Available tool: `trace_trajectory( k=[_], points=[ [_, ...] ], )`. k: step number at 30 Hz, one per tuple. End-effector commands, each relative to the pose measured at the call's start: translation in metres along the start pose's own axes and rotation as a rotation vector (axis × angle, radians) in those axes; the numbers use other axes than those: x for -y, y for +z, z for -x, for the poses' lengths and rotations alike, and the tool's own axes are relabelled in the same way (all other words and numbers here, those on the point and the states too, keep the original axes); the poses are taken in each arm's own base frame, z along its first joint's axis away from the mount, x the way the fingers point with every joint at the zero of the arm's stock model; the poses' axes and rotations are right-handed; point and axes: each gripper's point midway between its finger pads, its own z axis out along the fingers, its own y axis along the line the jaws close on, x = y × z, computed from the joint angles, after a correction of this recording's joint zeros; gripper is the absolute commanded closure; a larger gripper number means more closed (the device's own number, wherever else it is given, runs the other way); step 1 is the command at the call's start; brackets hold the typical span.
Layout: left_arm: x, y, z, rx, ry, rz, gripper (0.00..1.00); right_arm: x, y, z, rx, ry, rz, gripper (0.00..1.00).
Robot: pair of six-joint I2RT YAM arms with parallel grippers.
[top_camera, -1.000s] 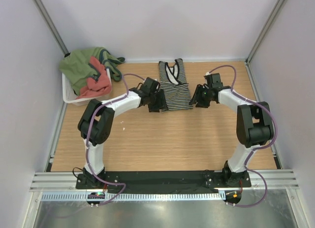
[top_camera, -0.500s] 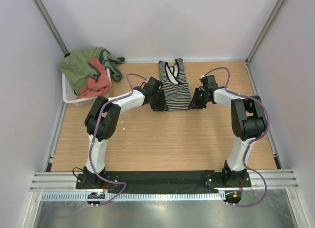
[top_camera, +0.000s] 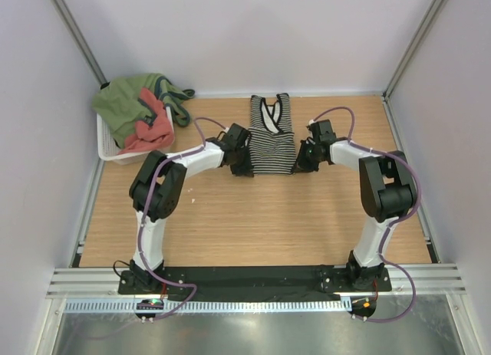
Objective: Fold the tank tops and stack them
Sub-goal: Fold the tank top
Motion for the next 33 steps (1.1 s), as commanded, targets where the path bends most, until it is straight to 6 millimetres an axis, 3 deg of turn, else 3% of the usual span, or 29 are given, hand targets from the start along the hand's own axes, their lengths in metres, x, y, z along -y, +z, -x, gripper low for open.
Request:
trace_trajectory(
  k=[1, 4, 14, 30, 33],
  points=[
    [0.000, -0.032, 0.013, 0.073, 0.046, 0.030, 0.94, -0.014, -0.017, 0.002, 0.038, -0.041, 0.027, 0.96],
    [-0.004, -0.044, 0.021, 0.111, 0.073, 0.063, 0.77, -0.013, -0.017, 0.000, 0.034, -0.041, 0.024, 0.96],
    [-0.004, -0.039, 0.027, 0.105, 0.120, 0.074, 0.56, -0.012, -0.018, 0.000, 0.029, -0.038, 0.016, 0.96],
    [0.000, -0.007, 0.010, 0.021, 0.110, 0.010, 0.64, -0.018, -0.024, 0.002, 0.038, -0.031, 0.037, 0.96],
    [-0.001, -0.002, 0.008, 0.012, 0.109, 0.009, 0.71, -0.019, -0.026, 0.000, 0.038, -0.031, 0.040, 0.96]
  ],
)
